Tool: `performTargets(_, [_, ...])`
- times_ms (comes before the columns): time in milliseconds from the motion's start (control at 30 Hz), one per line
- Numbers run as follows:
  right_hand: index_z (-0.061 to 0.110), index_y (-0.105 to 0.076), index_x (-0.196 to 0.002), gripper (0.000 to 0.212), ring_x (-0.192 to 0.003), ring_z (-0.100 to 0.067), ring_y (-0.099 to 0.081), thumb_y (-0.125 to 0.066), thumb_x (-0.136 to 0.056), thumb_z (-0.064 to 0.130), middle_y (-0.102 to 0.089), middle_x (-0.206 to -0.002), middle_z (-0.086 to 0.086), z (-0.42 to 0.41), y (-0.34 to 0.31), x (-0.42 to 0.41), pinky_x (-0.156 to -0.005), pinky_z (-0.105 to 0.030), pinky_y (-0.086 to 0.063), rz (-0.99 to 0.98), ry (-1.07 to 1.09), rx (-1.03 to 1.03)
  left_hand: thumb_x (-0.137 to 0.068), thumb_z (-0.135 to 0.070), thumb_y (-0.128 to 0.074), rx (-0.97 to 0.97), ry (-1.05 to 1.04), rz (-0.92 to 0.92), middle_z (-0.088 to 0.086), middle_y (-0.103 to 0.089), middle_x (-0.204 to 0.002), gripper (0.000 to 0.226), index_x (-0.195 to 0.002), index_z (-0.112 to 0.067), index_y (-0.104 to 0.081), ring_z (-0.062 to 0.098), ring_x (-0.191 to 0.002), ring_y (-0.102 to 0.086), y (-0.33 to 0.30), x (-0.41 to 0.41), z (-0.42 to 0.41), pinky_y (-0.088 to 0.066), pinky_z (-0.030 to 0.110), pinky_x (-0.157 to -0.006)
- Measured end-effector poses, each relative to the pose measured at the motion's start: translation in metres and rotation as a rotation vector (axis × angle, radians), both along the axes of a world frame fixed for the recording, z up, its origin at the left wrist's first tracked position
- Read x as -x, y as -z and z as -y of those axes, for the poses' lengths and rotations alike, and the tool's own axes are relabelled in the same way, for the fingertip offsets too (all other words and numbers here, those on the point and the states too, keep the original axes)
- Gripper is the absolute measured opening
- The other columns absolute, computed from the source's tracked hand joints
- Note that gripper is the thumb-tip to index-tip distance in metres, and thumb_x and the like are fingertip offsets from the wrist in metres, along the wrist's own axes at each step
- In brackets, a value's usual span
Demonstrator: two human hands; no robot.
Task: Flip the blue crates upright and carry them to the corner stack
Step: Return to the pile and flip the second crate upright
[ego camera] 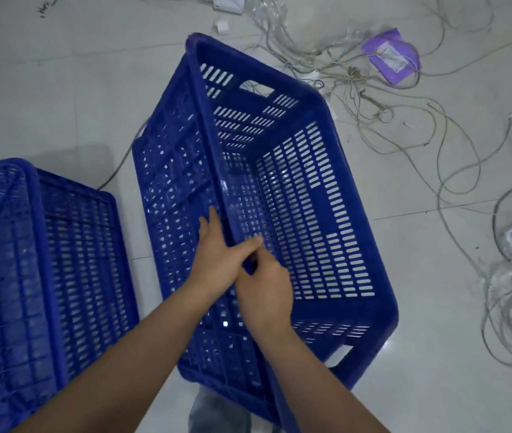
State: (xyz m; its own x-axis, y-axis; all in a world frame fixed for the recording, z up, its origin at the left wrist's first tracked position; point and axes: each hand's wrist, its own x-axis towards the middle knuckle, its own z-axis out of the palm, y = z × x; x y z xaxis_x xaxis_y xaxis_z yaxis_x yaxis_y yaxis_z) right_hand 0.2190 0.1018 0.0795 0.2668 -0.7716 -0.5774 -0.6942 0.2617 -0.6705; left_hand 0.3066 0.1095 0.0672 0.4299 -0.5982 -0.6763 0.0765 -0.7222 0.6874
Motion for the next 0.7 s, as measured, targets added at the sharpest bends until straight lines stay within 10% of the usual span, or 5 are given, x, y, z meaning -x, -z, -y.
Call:
performTargets(133, [0.01, -0.06, -0.106, 0.023, -0.085, -0.02, -0.064, -0.057, -0.089, 0.025, -0.069, -0.1, -0.007, -0.013, 0.012, -0.019, -0.074, -0.031, -0.049, -0.003, -0.15, -0.017, -0.079, -0.014, -0.062, -0.042, -0.077, 0.09, -0.002, -0.065, -0.102, 0.041, -0.119, -0.018, -0.054, 0.015, -0.093, -0.062, 0.01, -0.021, -0.01, -0.051, 0.032, -0.086])
performTargets(333, [0.007, -0.055, -0.11, 0.027, -0.096, -0.026, -0.062, -0.058, -0.088, 0.022, -0.065, -0.109, -0.011, -0.039, 0.044, -0.035, -0.074, -0.029, -0.043, -0.072, -0.402, 0.001, -0.084, 0.001, -0.052, -0.191, -0.211, 0.117, 0.006, -0.062, -0.093, 0.027, -0.108, -0.008, -0.057, 0.025, -0.089, -0.058, 0.04, -0.044, -0.028, -0.045, 0.024, -0.063])
performTargets(700, [0.008, -0.051, -0.121, 0.045, -0.109, -0.029, -0.06, -0.067, -0.084, 0.026, -0.059, -0.12, -0.015, -0.088, 0.124, -0.005, -0.097, -0.041, -0.048, -0.433, -0.731, 0.023, -0.079, 0.011, -0.06, -0.393, -0.411, -0.08, 0.02, -0.062, -0.111, 0.028, -0.101, -0.004, -0.052, 0.032, -0.092, -0.059, 0.119, -0.012, -0.076, -0.054, 0.042, -0.084])
